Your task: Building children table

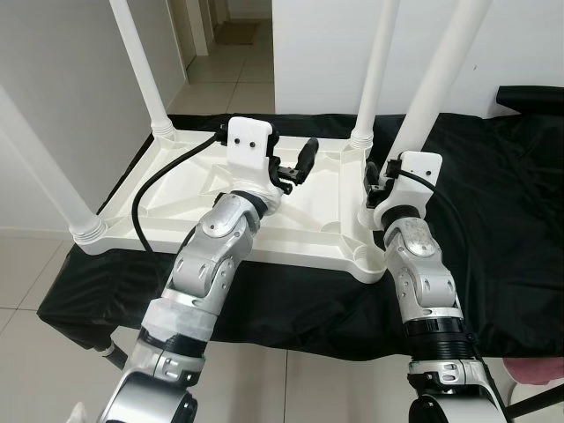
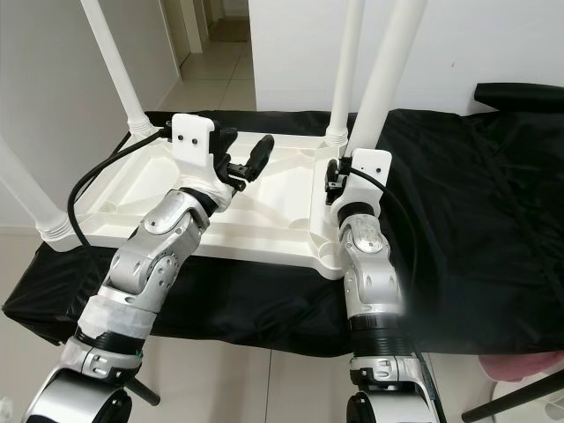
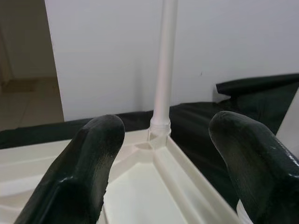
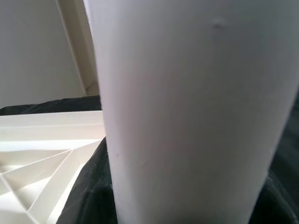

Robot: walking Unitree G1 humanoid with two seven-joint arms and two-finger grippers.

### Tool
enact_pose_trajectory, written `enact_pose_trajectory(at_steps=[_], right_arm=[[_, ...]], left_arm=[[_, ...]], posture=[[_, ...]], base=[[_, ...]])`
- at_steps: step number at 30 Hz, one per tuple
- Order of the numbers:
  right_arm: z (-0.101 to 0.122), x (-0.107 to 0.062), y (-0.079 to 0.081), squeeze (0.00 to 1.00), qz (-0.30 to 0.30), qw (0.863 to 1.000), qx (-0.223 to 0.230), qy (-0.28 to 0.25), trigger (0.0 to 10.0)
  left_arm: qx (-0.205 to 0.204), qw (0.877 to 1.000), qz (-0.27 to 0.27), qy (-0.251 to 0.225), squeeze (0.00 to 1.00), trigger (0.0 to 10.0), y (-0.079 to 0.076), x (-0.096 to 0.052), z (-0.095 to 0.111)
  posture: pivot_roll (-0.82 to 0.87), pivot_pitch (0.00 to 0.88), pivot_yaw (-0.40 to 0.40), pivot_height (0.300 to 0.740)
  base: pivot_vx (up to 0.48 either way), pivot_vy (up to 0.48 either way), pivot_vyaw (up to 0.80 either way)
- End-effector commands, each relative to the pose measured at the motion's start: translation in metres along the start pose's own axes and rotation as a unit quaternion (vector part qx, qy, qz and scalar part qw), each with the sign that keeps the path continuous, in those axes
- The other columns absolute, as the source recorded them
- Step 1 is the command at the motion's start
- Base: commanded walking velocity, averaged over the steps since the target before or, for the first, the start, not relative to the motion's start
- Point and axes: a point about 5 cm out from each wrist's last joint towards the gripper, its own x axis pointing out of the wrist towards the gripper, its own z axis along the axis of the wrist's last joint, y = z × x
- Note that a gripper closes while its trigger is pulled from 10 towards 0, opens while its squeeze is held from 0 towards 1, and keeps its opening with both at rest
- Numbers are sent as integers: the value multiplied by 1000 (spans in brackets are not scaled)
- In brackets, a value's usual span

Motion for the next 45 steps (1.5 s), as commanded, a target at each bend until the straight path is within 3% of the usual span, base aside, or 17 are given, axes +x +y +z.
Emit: enact_pose_trajectory(at_steps=[1, 11, 20, 33, 45], right_arm=[[1, -4, 4, 0, 14, 1000, 7, -9, 10000], [-10, -19, 6, 0, 55, 998, 6, 3, 10000], [-25, -34, -6, 0, 73, 997, -13, 25, 10000], [-21, -28, -13, 0, 86, 995, -39, 19, 10000], [-26, -44, -8, 0, 149, 987, -55, -11, 10000]], left_arm=[[10, 998, -64, 17, 0, 10000, -7, -6, -8], [26, 994, -92, 52, 0, 10000, -19, -20, -22], [-1, 993, -97, 71, 0, 10000, -23, -32, -27], [-32, 990, -98, 99, 0, 10000, -28, -42, -35], [-31, 985, -104, 137, 0, 10000, -29, -44, -39]], posture=[[-27, 0, 73, 740], [-7, 5, 52, 740], [-15, 11, 46, 740], [-15, 35, 61, 740], [-11, 12, 67, 740]], base=[[0, 0, 0], [0, 0, 0], [0, 0, 0], [0, 0, 0], [0, 0, 0]])
